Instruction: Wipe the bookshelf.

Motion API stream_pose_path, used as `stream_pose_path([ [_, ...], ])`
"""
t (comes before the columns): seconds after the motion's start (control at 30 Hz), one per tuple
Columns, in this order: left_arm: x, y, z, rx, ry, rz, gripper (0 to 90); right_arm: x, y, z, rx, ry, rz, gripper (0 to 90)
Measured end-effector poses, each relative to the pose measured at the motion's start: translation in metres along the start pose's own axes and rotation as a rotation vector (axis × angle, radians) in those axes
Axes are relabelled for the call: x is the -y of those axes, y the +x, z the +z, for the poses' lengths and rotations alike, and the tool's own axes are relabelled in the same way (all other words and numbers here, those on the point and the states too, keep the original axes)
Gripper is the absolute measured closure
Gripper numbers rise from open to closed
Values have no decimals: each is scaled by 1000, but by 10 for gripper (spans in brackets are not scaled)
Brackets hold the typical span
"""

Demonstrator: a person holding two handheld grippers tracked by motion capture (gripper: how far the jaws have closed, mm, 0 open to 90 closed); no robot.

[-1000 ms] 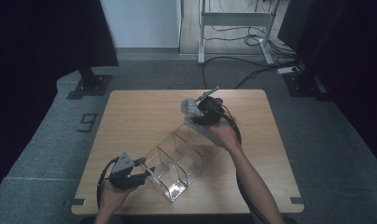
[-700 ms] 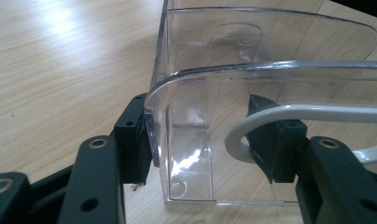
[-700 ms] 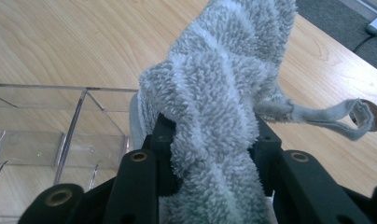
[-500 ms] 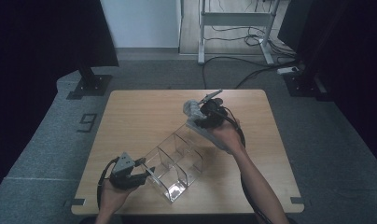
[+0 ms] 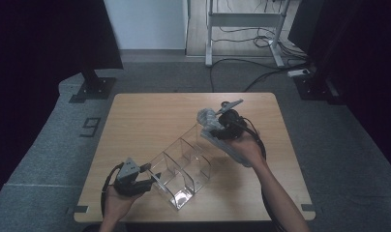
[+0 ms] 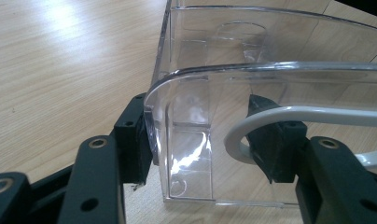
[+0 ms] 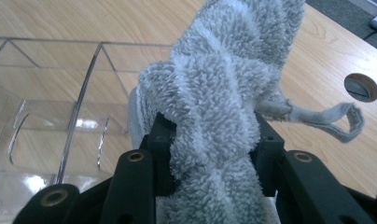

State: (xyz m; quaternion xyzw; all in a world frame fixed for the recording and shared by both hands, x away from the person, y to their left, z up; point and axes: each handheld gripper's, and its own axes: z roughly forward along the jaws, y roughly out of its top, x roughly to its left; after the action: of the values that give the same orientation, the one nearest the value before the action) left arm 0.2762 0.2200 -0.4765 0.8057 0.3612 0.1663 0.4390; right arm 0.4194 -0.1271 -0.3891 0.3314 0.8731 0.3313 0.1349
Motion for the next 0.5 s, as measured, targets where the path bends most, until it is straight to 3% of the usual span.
stream_pose_path([
  [0.5, 0, 0, 0, -1, 0, -2, 443, 32, 1, -20, 2, -10, 4, 595],
])
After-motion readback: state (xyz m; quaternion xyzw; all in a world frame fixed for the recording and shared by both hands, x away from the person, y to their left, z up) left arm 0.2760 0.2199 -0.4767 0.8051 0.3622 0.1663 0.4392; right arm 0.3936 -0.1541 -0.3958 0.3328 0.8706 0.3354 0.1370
